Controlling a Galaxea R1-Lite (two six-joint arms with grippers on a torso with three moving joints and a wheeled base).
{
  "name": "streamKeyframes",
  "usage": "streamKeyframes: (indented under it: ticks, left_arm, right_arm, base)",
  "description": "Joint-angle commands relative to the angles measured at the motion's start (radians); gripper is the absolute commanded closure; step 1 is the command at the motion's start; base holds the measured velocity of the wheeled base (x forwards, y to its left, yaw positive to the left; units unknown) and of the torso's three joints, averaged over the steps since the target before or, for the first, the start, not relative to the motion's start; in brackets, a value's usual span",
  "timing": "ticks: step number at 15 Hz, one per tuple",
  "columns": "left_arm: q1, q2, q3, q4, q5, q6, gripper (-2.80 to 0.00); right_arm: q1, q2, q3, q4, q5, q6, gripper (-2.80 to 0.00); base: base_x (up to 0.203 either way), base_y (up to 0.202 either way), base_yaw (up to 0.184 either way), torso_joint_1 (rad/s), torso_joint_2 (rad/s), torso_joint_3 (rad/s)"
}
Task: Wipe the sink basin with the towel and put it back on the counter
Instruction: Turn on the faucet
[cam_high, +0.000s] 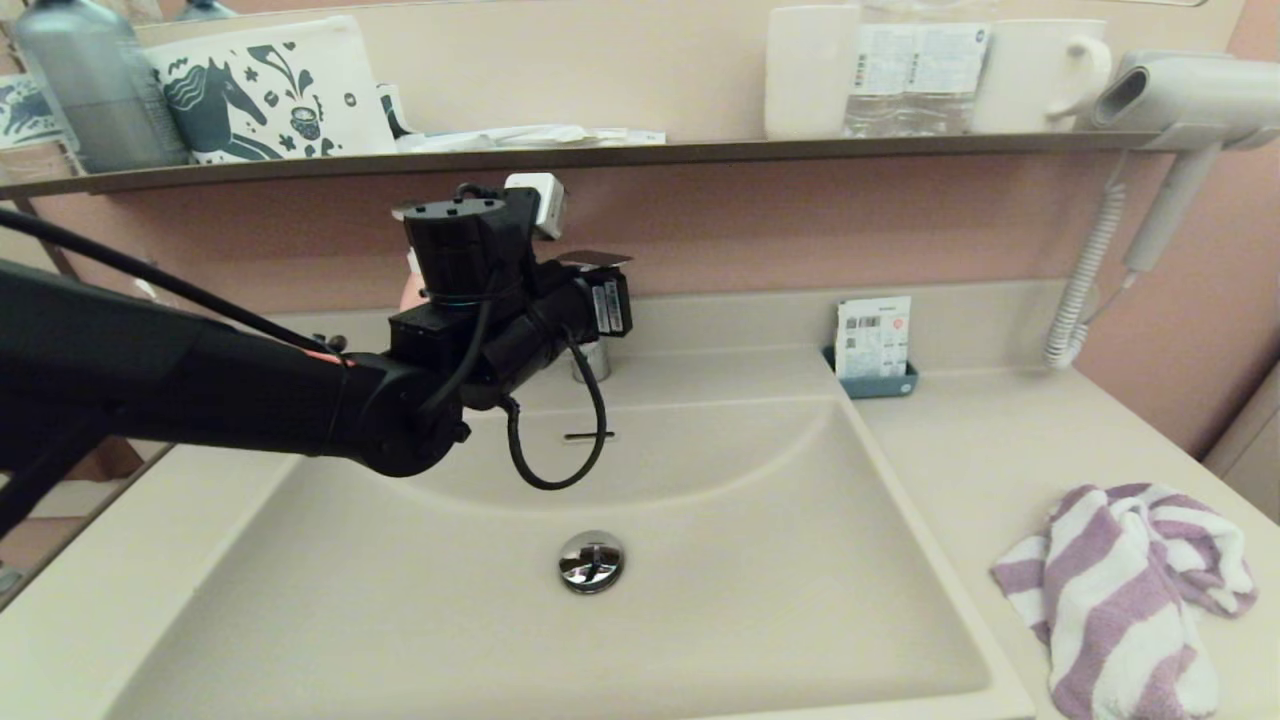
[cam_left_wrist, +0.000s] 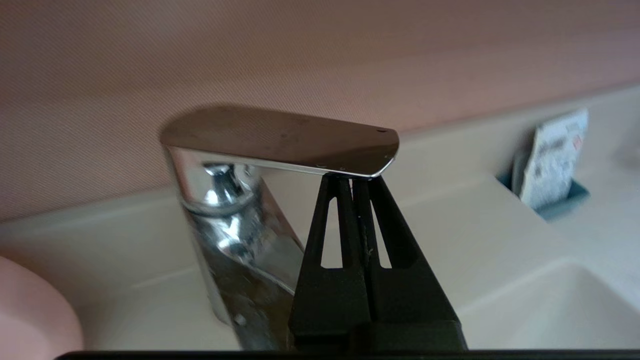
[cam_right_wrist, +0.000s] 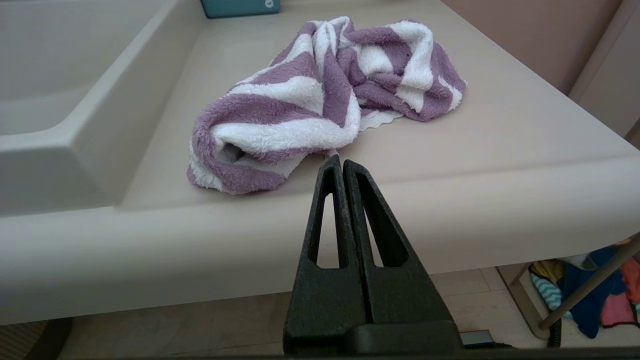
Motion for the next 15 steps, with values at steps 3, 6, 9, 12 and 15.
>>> streamKeyframes:
  ticks: [3, 6, 9, 12, 15]
  left_arm:
    - [0.0, -0.004, -0.068, -0.01, 0.037, -0.007, 0.0]
    - [0.0, -0.011, -0.088, -0.01, 0.064, -0.007, 0.0]
    - [0.0, -0.016, -0.059, -0.01, 0.064, -0.009, 0.0]
    - [0.003, -0.067, 0.069, -0.027, 0.05, -0.009, 0.0]
    - [0.039, -0.08, 0.071, -0.103, 0.041, 0.003, 0.0]
  right_arm:
    - [0.0, 0.0, 0.0, 0.0, 0.0, 0.0, 0.0]
    - [0.0, 0.0, 0.0, 0.0, 0.0, 0.0, 0.0]
    - [0.0, 0.0, 0.0, 0.0, 0.0, 0.0, 0.0]
    - [0.0, 0.0, 0.0, 0.0, 0.0, 0.0, 0.0]
    - [0.0, 0.0, 0.0, 0.0, 0.0, 0.0, 0.0]
  base:
    - [0.0, 0.0, 0.0, 0.0, 0.0, 0.0]
    - [0.0, 0.0, 0.0, 0.0, 0.0, 0.0]
    - [0.0, 0.0, 0.0, 0.0, 0.0, 0.0]
    - [0.0, 0.0, 0.0, 0.0, 0.0, 0.0]
    - [0.0, 0.0, 0.0, 0.0, 0.0, 0.0]
